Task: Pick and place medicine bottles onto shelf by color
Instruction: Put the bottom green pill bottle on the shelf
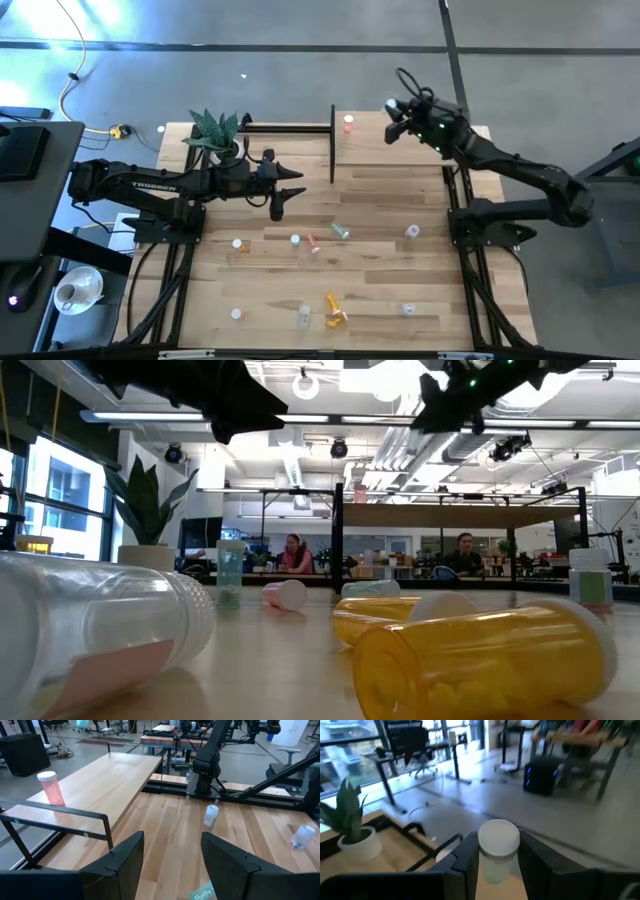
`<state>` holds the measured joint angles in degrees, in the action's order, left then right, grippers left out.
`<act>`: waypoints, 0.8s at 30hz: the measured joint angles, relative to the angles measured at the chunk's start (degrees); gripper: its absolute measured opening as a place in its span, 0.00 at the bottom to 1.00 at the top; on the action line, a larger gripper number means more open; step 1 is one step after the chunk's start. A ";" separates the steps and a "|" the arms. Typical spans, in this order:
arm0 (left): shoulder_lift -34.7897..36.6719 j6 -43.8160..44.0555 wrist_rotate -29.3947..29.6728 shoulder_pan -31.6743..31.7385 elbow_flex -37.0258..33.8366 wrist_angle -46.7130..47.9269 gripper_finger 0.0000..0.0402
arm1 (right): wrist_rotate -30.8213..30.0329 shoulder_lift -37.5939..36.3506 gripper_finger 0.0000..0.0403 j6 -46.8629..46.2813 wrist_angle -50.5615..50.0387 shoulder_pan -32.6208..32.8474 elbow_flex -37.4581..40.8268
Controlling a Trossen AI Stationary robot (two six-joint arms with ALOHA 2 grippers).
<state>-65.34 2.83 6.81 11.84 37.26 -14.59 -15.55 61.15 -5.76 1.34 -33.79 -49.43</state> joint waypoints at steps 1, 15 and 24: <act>0.00 0.00 0.00 0.02 0.00 0.04 0.47 | 0.66 1.17 0.25 -0.41 -0.12 -0.35 -0.01; 0.00 0.00 0.00 0.02 0.00 0.15 0.47 | 2.31 12.81 0.25 -1.77 0.12 -0.73 0.00; 0.00 0.00 0.00 0.02 0.00 0.17 0.47 | -0.19 14.38 0.25 -1.32 -2.52 -0.73 0.00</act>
<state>-65.34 2.83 6.81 11.86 37.26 -14.41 -15.73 75.53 -7.08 -1.18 -34.52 -49.43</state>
